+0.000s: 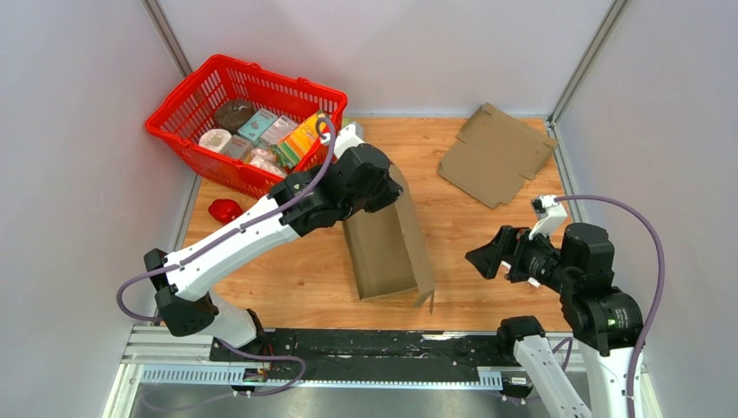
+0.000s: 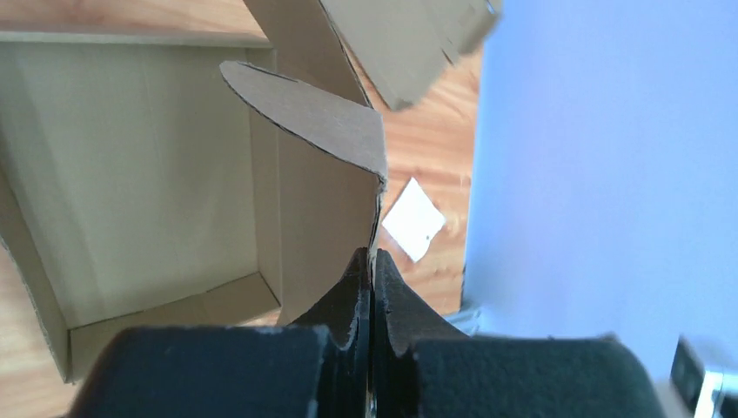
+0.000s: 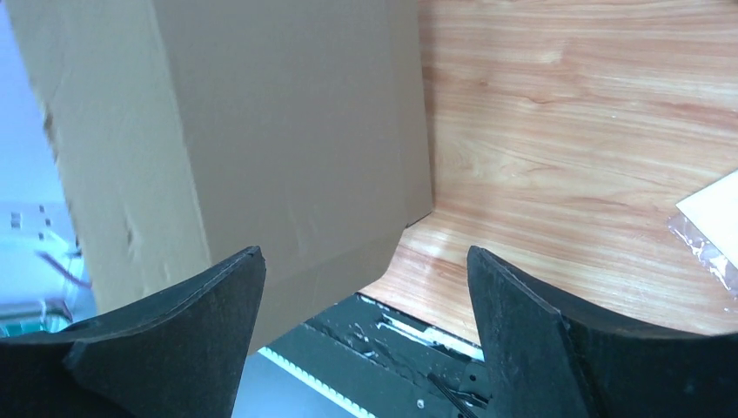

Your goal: Fold the paper box

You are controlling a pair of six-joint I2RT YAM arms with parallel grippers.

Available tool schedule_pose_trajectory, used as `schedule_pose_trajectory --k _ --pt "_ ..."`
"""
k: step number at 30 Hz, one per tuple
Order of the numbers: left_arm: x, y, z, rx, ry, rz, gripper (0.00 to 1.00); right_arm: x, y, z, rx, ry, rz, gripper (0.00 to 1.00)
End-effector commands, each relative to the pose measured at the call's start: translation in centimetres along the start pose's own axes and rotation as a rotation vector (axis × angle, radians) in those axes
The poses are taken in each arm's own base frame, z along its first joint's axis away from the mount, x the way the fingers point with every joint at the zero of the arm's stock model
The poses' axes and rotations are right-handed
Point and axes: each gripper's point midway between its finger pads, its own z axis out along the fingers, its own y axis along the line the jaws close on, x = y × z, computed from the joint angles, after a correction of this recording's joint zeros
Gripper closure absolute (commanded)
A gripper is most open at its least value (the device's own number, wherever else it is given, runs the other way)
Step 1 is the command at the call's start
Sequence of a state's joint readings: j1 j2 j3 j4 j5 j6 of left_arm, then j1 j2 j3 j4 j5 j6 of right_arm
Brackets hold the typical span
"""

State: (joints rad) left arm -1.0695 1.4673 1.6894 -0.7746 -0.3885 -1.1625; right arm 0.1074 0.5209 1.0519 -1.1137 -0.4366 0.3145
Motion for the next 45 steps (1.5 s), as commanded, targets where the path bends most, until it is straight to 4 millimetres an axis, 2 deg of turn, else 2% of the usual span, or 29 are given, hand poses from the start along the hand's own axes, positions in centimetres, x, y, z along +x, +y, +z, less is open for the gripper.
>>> schedule_pose_trajectory --k 1,2,5,6,8,12,16,18,19,21,22,25,30,32,33,34,35,36,37,38,40,41,42,43,44,45 --pt "-2.8 3.7 0.3 -0.204 -0.118 -0.349 1.0 0.7 1.0 -0.1 -0.076 0.048 -0.139 0.11" --pt "-3.0 4.5 0.6 -0.228 -0.135 -0.375 1.0 0.4 1.0 -0.1 -0.075 0.033 -0.162 0.11" --pt "-5.2 5.3 0.5 -0.263 -0.221 -0.472 1.0 -0.4 3.1 -0.2 -0.18 0.013 -0.237 0.11" --pt "-5.6 5.7 1.0 -0.289 -0.236 -0.481 1.0 -0.6 3.7 -0.1 -0.212 0.01 -0.266 0.11" --pt "-6.4 5.6 1.6 -0.306 -0.243 -0.501 1.0 -1.2 3.9 0.8 -0.217 0.019 -0.291 0.1" --pt "-6.5 6.5 2.1 -0.356 -0.245 -0.554 1.0 -1.7 4.9 2.0 -0.238 0.052 -0.386 0.09" --pt "-5.9 8.7 1.9 -0.424 -0.266 -0.647 1.0 -2.5 5.5 3.5 -0.192 0.03 -0.471 0.07" --pt "-5.9 8.8 1.8 -0.409 -0.27 -0.706 1.0 -2.8 4.8 5.1 -0.096 0.039 -0.491 0.07" --pt "-5.7 8.8 2.2 -0.396 -0.272 -0.725 1.0 -4.2 3.4 5.6 0.028 -0.009 -0.468 0.07" --pt "-5.9 8.7 2.0 -0.387 -0.277 -0.748 1.0 -4.4 3.3 6.2 0.072 -0.021 -0.474 0.09" --pt "-5.9 8.9 1.9 -0.394 -0.28 -0.757 1.0 -5.2 2.5 6.4 0.138 -0.055 -0.467 0.12" --pt "-5.8 9.6 1.8 -0.416 -0.296 -0.787 1.0 -5.8 1.6 6.6 0.213 -0.098 -0.437 0.2" --pt "-6.2 10.0 1.8 -0.385 -0.335 -0.84 1.0 -4.2 0.3 7.6 0.266 -0.086 -0.39 0.22" --pt "-6.4 10.0 1.7 -0.378 -0.345 -0.844 1.0 -4.4 0.1 7.6 0.27 -0.118 -0.374 0.3" --pt "-6.5 10.1 1.8 -0.379 -0.349 -0.84 1.0 -4.0 -0.2 7.8 0.272 -0.115 -0.376 0.3" --pt "-6.5 10.0 1.9 -0.373 -0.346 -0.828 1.0 -4.0 0.3 8.0 0.239 -0.121 -0.378 0.31" --pt "-6.6 10.0 1.9 -0.37 -0.348 -0.824 0.98 -3.9 0.6 8.1 0.219 -0.122 -0.387 0.33" --pt "-6.7 9.8 1.9 -0.359 -0.348 -0.826 0.95 -3.9 0.9 8.2 0.199 -0.12 -0.404 0.42" --pt "-6.6 10.0 1.9 -0.36 -0.348 -0.811 0.92 -3.8 1.6 8.4 0.162 -0.119 -0.407 0.46" --pt "-6.5 10.2 1.9 -0.357 -0.35 -0.803 0.8 -3.7 1.8 8.5 0.15 -0.115 -0.416 0.49" --pt "-6.7 10.5 1.4 -0.335 -0.36 -0.765 0.67 -3.6 1.9 9.0 0.143 -0.11 -0.444 0.52" --pt "-6.8 10.6 1.2 -0.32 -0.363 -0.738 0.53 -3.6 1.8 9.1 0.146 -0.11 -0.459 0.52" --pt "-7.7 9.4 1.2 -0.241 -0.38 -0.723 0.45 -3.6 1.6 9.4 0.156 -0.106 -0.471 0.54" --pt "-7.3 10.4 0.3 -0.226 -0.37 -0.615 0.36 -3.9 1.3 9.3 0.178 -0.117 -0.472 0.55" --pt "-7.2 10.6 -0.1 -0.197 -0.371 -0.575 0.28 -3.9 1.2 9.4 0.185 -0.116 -0.475 0.56" --pt "-8.0 8.8 -0.5 -0.08 -0.381 -0.569 0.27 -4.0 1.4 9.6 0.178 -0.12 -0.477 0.58"
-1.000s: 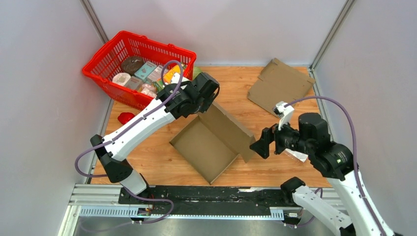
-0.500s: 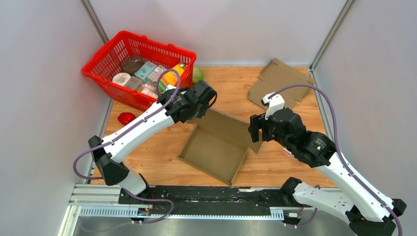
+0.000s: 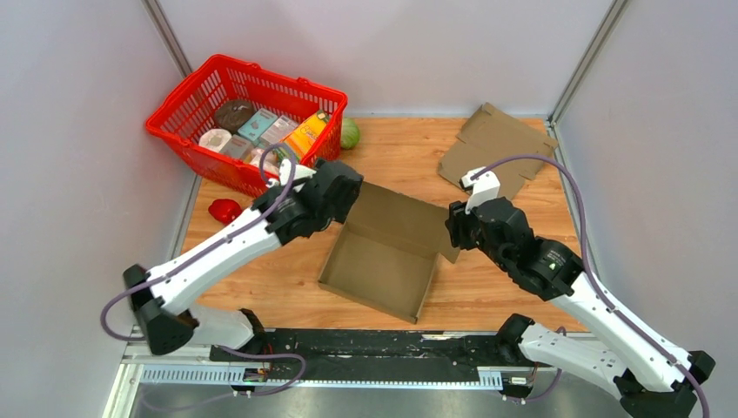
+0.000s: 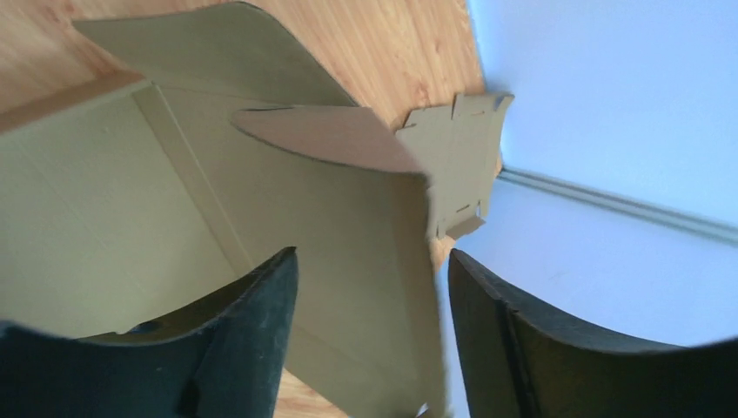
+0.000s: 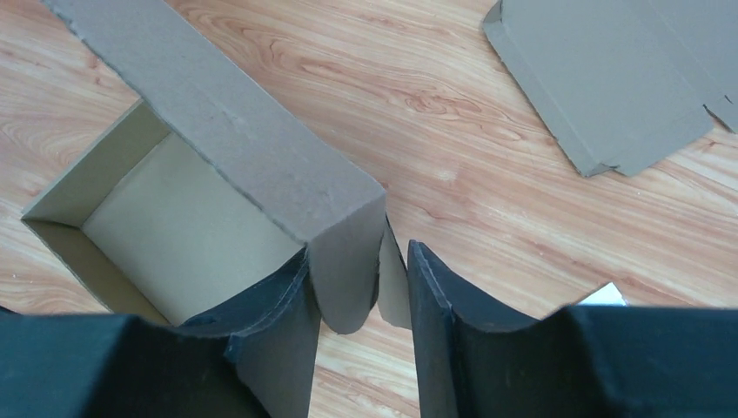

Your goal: Fold the paper box

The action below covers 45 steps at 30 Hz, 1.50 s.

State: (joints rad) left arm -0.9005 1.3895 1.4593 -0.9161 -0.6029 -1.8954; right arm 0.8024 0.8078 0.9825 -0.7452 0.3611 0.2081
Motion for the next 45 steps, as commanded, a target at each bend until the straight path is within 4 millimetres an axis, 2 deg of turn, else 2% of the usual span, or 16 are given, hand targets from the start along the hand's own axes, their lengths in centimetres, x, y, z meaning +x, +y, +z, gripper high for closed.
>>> schedule_pose_trajectory --k 1,3,4,6,7,8,9,12,15,18,22,28,31,35,40,45 --pt "-2.5 -1.8 -3.7 0.341 0.004 0.201 0.27 -1.7 0.2 0.7 0.002 -0.067 -0.019 0.59" --pt "-3.2 -2.5 -5.7 0.512 -0.002 0.281 0.27 -1.9 0.4 1.0 -0.005 -0.074 -0.02 0.62" --pt "-4.6 -0.3 -6.6 0.579 -0.051 0.437 0.27 -1.9 0.5 1.1 -0.011 -0.074 -0.019 0.64" --pt "-5.0 -0.1 -8.8 0.76 -0.095 0.608 0.27 -2.2 0.8 1.3 -0.023 -0.085 -0.019 0.67" --pt "-5.8 2.1 -9.0 0.796 -0.162 0.793 0.26 -2.3 1.0 1.3 -0.036 -0.087 -0.023 0.69" --pt "-5.5 3.1 -9.1 0.826 -0.154 0.88 0.24 -2.5 1.2 1.3 -0.044 -0.091 -0.027 0.73" --pt "-5.2 4.9 -8.1 0.801 -0.151 1.032 0.23 -2.6 1.4 1.3 -0.057 -0.094 -0.033 0.76" --pt "-4.9 7.4 -6.9 0.716 -0.064 1.228 0.23 -2.5 2.4 1.6 -0.124 -0.08 -0.073 0.78" --pt "-4.6 8.4 -5.0 0.659 -0.039 1.331 0.23 -2.5 2.3 2.2 -0.112 -0.063 -0.079 0.78" --pt "-4.7 8.7 -3.2 0.649 -0.051 1.375 0.22 -2.4 1.9 2.7 -0.1 -0.055 -0.061 0.78" --pt "-7.3 9.6 0.3 0.488 -0.084 1.378 0.28 -2.7 1.9 2.8 -0.114 -0.067 -0.019 0.78" --pt "-6.0 9.1 2.1 0.551 -0.039 1.429 0.27 -2.0 2.3 3.4 -0.138 -0.034 -0.015 0.74" --pt "-5.8 8.3 2.1 0.597 -0.04 1.422 0.27 -1.8 2.0 3.5 -0.125 -0.032 0.02 0.6" --pt "-4.9 7.4 1.6 0.668 -0.019 1.4 0.37 -0.9 2.1 3.7 -0.126 -0.023 0.091 0.53" --pt "-4.4 7.7 1.5 0.687 0.008 1.372 0.51 0.4 0.4 4.3 -0.034 -0.039 0.128 0.52" --pt "-4.1 7.8 1.0 0.71 0.021 1.334 0.58 -0.2 0.2 3.2 -0.071 -0.145 0.183 0.52"
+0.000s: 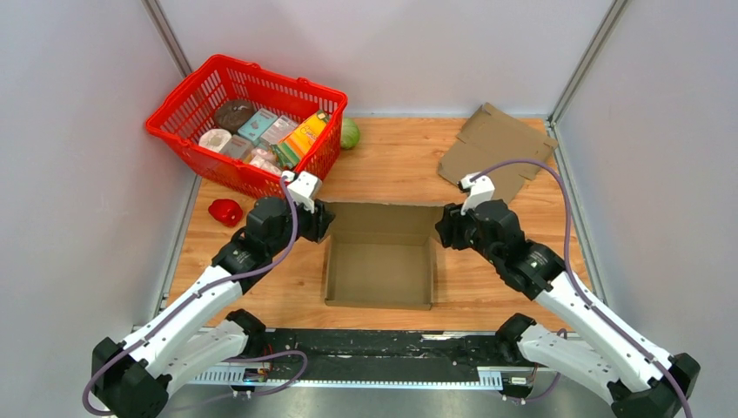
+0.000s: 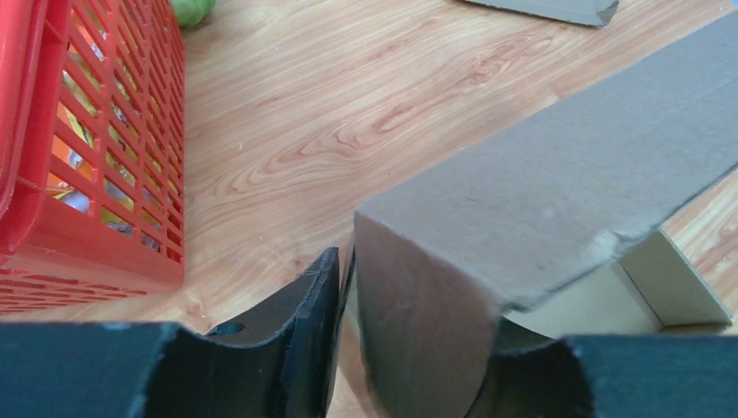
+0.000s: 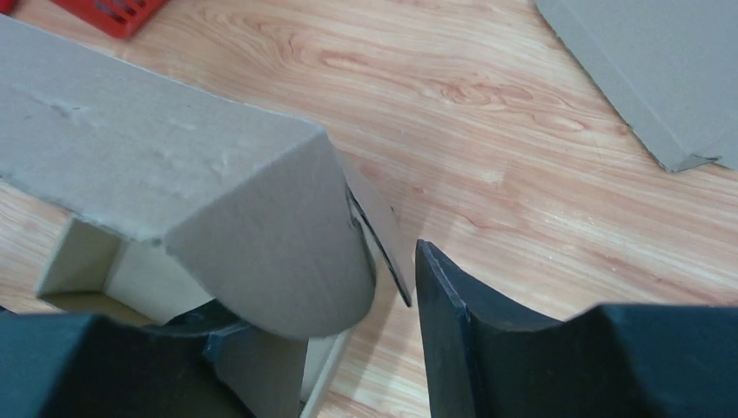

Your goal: Fold the paper box

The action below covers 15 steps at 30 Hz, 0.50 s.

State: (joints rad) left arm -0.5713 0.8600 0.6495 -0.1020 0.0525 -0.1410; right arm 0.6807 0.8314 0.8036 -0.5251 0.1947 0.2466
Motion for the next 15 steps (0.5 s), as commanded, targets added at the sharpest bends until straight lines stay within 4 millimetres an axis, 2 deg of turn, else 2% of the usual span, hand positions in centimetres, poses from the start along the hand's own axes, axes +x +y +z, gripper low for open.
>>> schedule_pose_trajectory --k 1,4,7,8,12,14,15 --pt "-1.4 -0.8 -0.4 0.041 -0.062 -0.029 0.59 -3.0 0.2 -1.1 -0.029 -0.168 0.078 0.53" --pt "-0.9 -0.5 -0.7 0.02 -0.033 -0.041 0.61 -2.6 0.6 -1.2 -0.06 -0.177 0.071 0.58" --pt "-0.4 -0.6 -0.9 0.022 -0.011 -0.058 0.64 -2.4 1.1 -0.8 -0.085 -0.162 0.058 0.69" --pt "-0.1 -0.7 -1.0 0.022 0.001 -0.072 0.64 -2.3 1.3 -0.6 -0.091 -0.154 0.056 0.75" --pt "0.3 -0.9 -1.4 0.016 0.032 -0.134 0.66 -1.9 1.9 -0.1 -0.113 -0.119 0.067 0.84" --pt "0.2 -1.5 -1.6 0.038 0.038 -0.182 0.72 -1.9 2.3 0.0 -0.13 -0.117 0.096 0.9" --pt "0.1 -1.6 -1.7 0.04 0.034 -0.197 0.82 -1.8 2.5 0.0 -0.143 -0.116 0.105 0.92"
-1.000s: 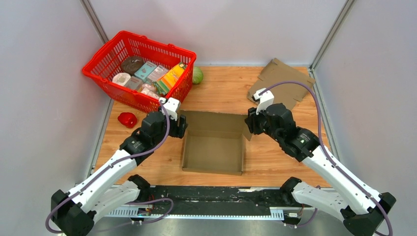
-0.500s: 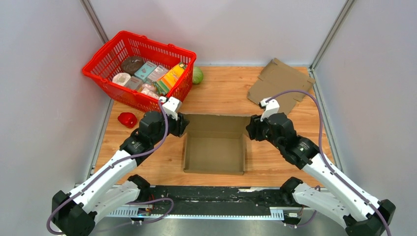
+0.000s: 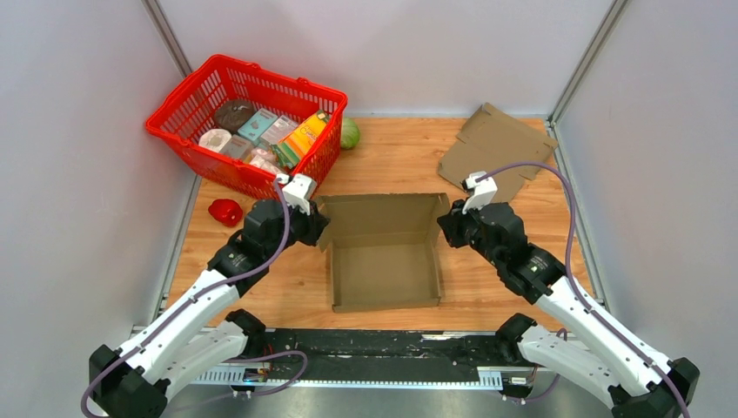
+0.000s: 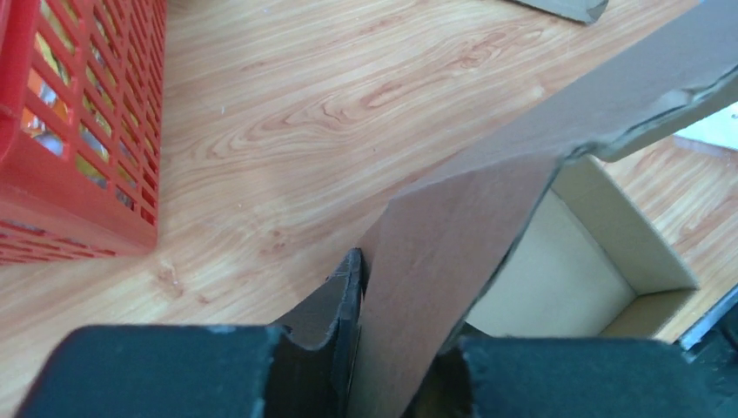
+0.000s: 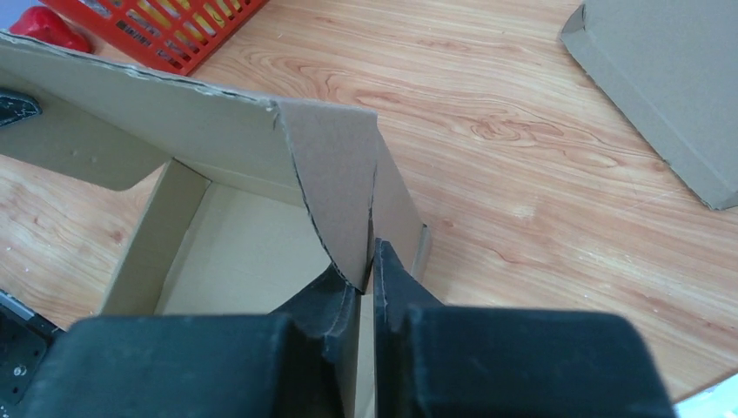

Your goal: Fold the paper box

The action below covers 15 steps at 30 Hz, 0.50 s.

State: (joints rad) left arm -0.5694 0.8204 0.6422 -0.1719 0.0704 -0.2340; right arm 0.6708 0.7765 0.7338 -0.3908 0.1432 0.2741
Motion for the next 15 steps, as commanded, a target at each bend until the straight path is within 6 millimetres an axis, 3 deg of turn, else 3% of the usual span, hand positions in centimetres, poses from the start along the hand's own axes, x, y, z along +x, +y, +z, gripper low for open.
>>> schedule_pose_trajectory --k 1,3,7,15 --pt "-0.8 -1.1 -0.7 0.03 -0.004 -0.116 0.86 -0.7 1.7 0.1 -0.077 -0.019 0.064 0.94" --pt "-1.4 -1.4 -0.8 0.034 -0.02 -0.153 0.9 -0.7 1.7 0.2 -0.076 -0.029 0.086 1.0" --pt "-2.6 -1.6 -0.5 0.028 -0.04 -0.211 0.99 -0.7 1.6 0.6 -0.065 -0.049 0.091 1.0" --pt "-4.6 -0.1 0.7 -0.114 -0.155 -0.32 0.98 -2.1 1.7 0.9 -0.021 -0.144 0.144 1.0"
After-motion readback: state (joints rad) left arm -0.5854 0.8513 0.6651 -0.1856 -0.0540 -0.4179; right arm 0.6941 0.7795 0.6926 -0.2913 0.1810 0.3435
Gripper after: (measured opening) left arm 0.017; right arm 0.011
